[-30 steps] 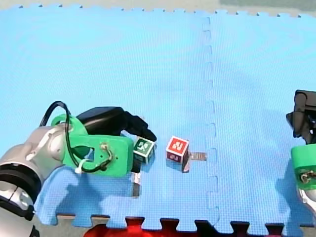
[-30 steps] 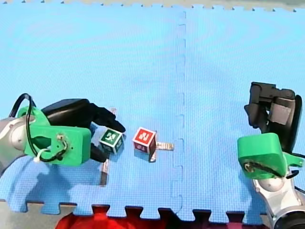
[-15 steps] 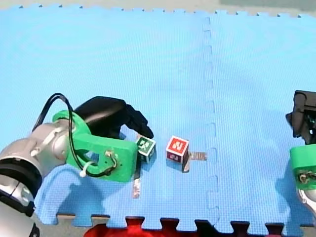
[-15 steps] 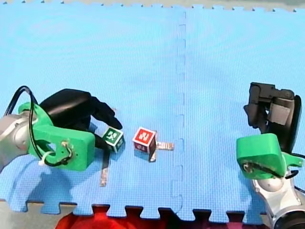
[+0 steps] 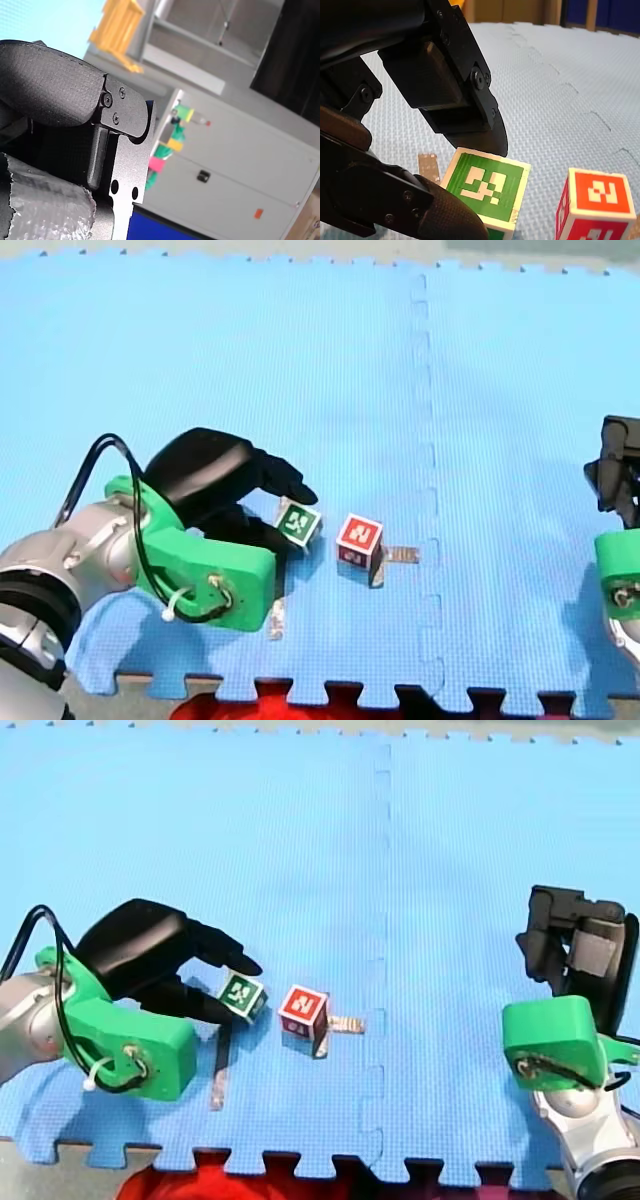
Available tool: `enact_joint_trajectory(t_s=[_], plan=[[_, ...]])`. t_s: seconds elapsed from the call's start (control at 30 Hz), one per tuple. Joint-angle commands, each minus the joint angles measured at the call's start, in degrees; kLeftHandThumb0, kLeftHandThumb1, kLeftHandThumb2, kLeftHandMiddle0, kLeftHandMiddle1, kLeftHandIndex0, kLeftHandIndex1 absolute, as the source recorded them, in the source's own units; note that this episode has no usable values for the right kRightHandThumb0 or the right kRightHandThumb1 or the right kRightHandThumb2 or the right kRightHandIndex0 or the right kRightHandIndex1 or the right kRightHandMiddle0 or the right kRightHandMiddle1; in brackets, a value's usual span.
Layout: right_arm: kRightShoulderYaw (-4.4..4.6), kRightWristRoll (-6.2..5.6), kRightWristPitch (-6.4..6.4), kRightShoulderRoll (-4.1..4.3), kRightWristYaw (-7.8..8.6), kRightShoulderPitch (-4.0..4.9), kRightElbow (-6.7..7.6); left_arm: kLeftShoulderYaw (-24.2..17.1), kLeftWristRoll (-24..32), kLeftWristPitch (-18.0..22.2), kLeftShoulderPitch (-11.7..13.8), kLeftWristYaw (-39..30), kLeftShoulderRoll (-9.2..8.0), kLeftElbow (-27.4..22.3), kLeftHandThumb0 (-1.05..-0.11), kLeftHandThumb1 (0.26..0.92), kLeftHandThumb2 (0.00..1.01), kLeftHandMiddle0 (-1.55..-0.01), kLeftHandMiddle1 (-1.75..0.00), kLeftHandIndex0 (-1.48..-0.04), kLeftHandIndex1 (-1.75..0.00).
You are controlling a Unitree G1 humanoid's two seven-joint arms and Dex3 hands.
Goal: Stack cube left
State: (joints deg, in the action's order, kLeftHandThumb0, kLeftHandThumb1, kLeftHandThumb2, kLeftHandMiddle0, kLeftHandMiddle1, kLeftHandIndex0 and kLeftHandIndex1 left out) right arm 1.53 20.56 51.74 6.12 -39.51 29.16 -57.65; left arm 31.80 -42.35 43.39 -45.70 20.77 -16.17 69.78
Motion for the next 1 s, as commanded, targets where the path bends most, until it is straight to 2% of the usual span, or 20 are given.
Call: enact_joint_trajectory(t_s=[0.0,0.37,0.43,0.6,0.7,0.97], plan=[[-0.18,-0.2,-0.21,0.26,0.15,-0.19,0.57,0.35,-0.4,0.22,-0.45,0.82,-0.26,0.09,-0.512,0.819,0.0,-0.93,-1.75,-1.29,-0.01],[-0.07,-0.02,-0.56,-0.04,0.22,-0.68,0.82,0.75,-0.72,0.65,-0.52,2.07,-0.52,0.48,-0.524,0.814,0.0,-0.96,-1.65,-1.3,-0.01],[-0.03,0.06,-0.54,-0.05,0.08,-0.78,0.46,0.01,0.27,1.6,-1.41,0.25,-1.41,0.23,-0.519,0.812,0.0,-0.96,-1.64,-1.3,-0.01],[0.1,0.34,-0.06,0.05,-0.41,-0.71,-1.03,-3.57,6.11,4.88,-3.54,-10.54,-4.26,-4.43,-0.512,0.805,0.0,-0.97,-1.64,-1.31,-0.01],[0.27,0.48,0.05,-0.13,-0.63,-0.49,-1.6,-4.47,7.02,4.62,-3.63,-11.48,-4.25,-6.35,-0.513,0.801,0.0,-0.97,-1.66,-1.32,-0.01],[0.5,0.44,0.22,-0.46,-0.7,-0.22,-2.27,-4.59,5.62,5.78,-4.15,-9.77,-4.61,-6.37,-0.512,0.785,0.0,-0.94,-1.75,-1.34,-0.01]])
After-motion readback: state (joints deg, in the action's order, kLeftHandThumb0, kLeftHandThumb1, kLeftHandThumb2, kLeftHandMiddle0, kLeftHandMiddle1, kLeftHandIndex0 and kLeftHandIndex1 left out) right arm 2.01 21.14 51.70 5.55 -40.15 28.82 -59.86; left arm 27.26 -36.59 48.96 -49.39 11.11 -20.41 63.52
